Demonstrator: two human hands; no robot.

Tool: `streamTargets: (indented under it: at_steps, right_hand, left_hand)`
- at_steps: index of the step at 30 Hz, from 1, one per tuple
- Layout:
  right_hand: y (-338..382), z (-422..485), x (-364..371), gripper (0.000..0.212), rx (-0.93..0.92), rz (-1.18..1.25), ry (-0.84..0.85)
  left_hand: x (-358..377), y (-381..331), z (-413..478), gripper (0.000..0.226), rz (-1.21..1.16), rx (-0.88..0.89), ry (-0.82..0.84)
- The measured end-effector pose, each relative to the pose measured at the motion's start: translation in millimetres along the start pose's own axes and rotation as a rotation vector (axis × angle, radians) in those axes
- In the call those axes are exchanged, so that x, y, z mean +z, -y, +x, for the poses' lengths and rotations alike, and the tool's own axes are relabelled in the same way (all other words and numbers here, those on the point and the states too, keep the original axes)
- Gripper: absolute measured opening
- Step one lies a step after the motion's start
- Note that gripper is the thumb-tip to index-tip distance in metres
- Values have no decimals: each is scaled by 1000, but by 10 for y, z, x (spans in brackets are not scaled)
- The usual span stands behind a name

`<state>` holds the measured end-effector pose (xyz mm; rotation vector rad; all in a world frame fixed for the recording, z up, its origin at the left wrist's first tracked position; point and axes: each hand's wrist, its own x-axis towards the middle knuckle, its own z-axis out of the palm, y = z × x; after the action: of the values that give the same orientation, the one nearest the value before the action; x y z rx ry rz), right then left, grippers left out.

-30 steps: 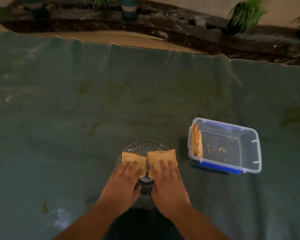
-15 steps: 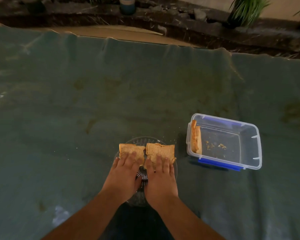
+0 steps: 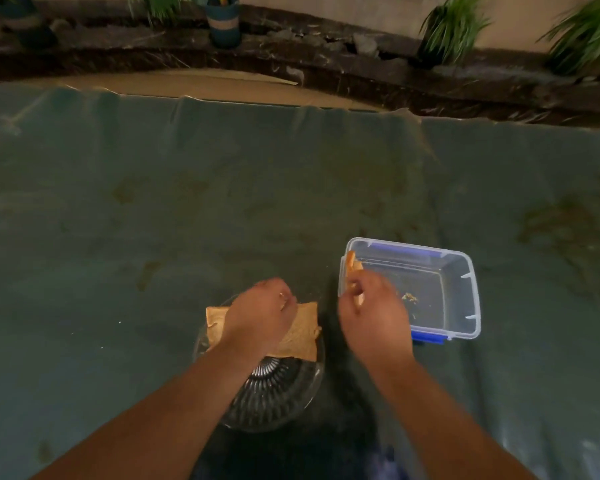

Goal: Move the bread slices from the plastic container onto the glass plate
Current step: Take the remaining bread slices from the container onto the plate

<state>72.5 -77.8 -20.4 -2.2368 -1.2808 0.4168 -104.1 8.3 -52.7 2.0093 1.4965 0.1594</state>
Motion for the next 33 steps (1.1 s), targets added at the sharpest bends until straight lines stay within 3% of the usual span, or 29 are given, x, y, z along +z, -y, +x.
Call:
streamTargets:
  at_steps: [2, 5, 8, 10, 15, 33]
  right_hand:
    - [-245, 284, -140, 20, 200, 138, 1]
    - [-550, 620, -196, 41, 370, 213, 236]
    - [-680, 773, -190, 65, 298, 205, 441]
    - [-717, 830, -169, 76, 201, 182, 529]
    - [-718, 893, -109, 75, 96, 118, 671]
    - [-959, 859, -57, 35, 319, 226, 497]
  left_hand:
    - [39, -256, 203, 20, -172, -93, 44]
    - [163, -566, 452, 36, -297, -142, 97]
    - [269, -788, 614, 53, -278, -161, 122]
    - [324, -886, 673, 51, -275, -168, 139]
    - [440, -1018, 721, 44, -221, -175, 204]
    - [593, -1047, 655, 19, -279, -148, 48]
